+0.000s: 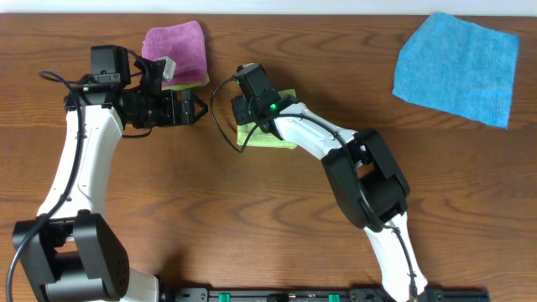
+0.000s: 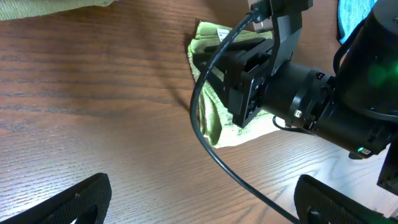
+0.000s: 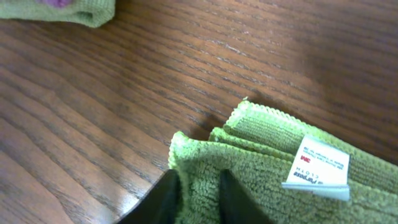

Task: Fold the cloth
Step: 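Press the folded green square down with the right gripper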

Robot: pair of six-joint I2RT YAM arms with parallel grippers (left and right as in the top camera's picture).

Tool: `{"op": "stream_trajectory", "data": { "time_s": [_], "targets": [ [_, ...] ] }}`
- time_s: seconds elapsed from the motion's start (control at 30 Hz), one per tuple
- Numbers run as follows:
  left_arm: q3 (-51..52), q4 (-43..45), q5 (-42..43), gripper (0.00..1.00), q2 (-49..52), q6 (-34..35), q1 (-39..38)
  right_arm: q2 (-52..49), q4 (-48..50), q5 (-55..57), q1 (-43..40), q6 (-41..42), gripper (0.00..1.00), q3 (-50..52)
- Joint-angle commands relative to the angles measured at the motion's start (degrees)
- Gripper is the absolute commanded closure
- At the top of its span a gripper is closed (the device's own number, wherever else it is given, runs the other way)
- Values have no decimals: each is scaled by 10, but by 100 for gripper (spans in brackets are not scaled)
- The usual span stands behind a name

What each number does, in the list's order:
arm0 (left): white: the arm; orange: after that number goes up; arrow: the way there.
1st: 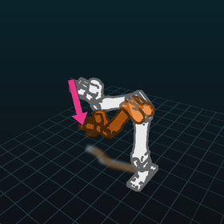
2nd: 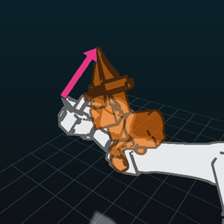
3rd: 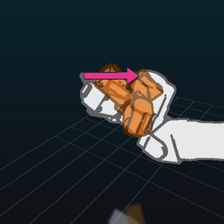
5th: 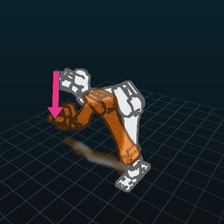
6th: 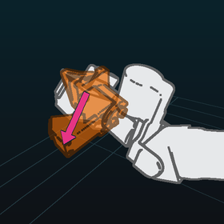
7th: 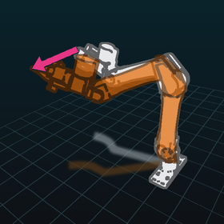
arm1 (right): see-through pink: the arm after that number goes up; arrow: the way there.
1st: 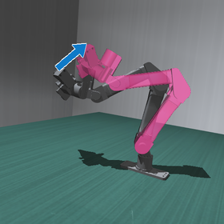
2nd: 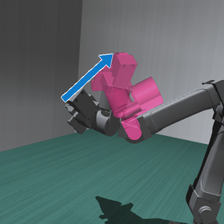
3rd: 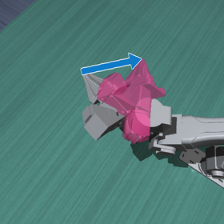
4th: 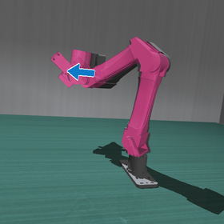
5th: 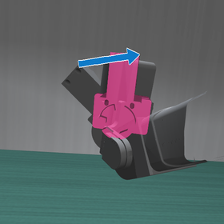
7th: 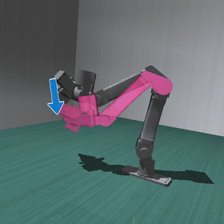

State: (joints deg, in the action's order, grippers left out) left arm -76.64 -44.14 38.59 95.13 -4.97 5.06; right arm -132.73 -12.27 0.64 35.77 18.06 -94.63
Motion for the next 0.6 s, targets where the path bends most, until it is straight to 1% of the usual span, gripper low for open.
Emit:
{"op": "stream_trajectory", "data": {
  "time_s": [0.0,0.07,0.13,0.23,0.3,0.33,0.4,0.43,0.47,0.5,0.53,0.57],
  "targets": [
    [-7,-2,-3,5,-4,-10,2,-12,11,-4,-2,3,81,-10],
    [-7,-2,-3,5,-4,-10,2,-12,23,-4,-2,3,82,-10],
    [-7,-2,-2,5,-4,-10,2,-12,34,-4,-2,3,90,-10],
    [-7,-2,-2,5,-4,-10,2,-12,43,4,-2,3,98,-11],
    [-7,-2,-2,5,-4,-10,2,-12,41,11,-2,3,98,-11],
    [-7,-2,-2,5,-4,-10,2,-12,39,10,-2,3,97,-11],
    [-7,-2,-2,5,-4,-10,2,-12,35,10,-2,3,98,-11],
    [-7,-2,-2,5,-4,-10,2,-12,35,10,-2,3,94,-11],
    [-7,-2,-2,5,-4,-10,2,-12,35,10,-2,3,77,-11],
    [-7,-2,-2,5,-4,-10,2,-12,35,8,-2,3,58,-11],
    [-7,-2,-2,5,-4,-10,2,-12,36,5,-1,3,50,-11],
    [-7,-2,-2,5,-4,-10,2,-12,36,2,-1,4,50,-11]
  ]
}}
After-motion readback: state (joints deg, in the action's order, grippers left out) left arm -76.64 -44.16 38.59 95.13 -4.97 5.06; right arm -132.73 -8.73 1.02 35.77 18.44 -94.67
